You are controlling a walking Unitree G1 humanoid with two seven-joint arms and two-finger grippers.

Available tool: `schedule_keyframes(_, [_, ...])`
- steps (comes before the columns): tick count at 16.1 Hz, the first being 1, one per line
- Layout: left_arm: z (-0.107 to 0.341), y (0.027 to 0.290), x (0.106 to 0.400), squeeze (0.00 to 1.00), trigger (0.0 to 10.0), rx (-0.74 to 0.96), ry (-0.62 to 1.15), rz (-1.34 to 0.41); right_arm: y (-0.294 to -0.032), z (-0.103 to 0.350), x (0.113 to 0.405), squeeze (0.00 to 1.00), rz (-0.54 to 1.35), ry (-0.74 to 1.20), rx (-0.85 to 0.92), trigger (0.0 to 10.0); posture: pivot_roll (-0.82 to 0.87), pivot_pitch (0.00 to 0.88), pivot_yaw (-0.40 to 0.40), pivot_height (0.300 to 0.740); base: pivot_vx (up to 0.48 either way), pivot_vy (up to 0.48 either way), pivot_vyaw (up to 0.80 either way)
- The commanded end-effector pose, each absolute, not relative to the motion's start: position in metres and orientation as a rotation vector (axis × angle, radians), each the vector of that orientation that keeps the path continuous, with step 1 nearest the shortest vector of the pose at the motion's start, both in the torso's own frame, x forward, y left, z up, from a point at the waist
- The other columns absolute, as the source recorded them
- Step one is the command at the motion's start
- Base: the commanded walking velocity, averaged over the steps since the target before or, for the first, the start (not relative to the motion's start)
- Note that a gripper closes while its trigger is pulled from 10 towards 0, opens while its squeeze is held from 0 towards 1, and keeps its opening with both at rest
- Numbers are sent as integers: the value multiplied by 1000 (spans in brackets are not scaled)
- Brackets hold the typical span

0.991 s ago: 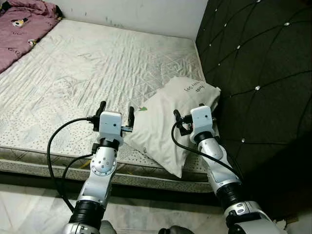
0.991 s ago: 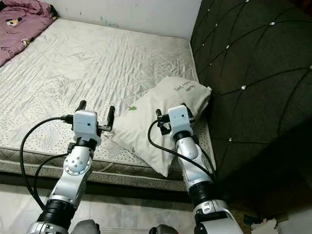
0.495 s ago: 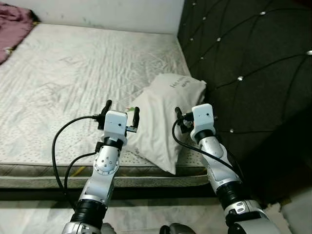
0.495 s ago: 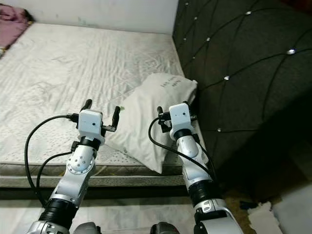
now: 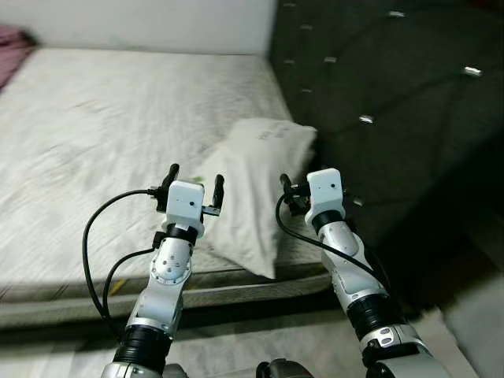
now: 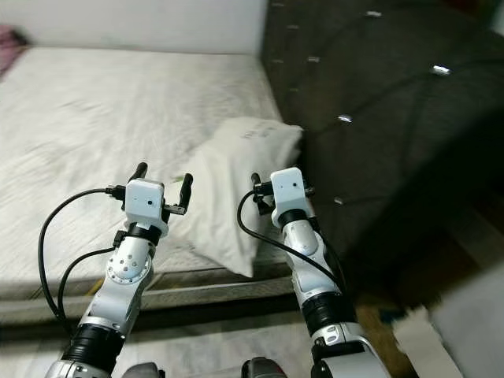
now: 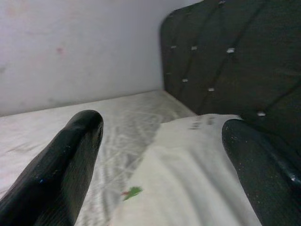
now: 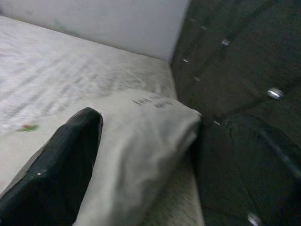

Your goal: Clean up the room

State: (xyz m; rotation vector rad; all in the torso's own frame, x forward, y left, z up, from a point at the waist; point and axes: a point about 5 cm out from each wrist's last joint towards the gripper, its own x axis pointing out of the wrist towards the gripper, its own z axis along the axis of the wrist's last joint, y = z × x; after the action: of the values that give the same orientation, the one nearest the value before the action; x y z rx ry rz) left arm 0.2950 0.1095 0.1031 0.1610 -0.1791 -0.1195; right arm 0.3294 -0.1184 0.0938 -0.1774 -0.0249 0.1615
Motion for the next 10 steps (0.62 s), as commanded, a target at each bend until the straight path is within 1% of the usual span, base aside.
schedule_keyframes(1, [105, 107, 295, 0, 10000, 156, -181, -136, -120, 94, 329, 0, 155, -24, -175, 10000, 107, 0, -58, 740, 0, 0, 0])
schedule_keyframes(3, [106, 104, 294, 0, 10000, 140, -191, -167, -120, 95, 329, 0, 154, -29, -181, 10000, 105, 0, -57, 740, 0, 0, 0])
schedule_keyframes(10, [108, 104, 295, 0, 10000, 129, -192, -171, -121, 97, 330, 0, 149, -37, -188, 10000, 102, 0, -61, 740, 285, 0, 0])
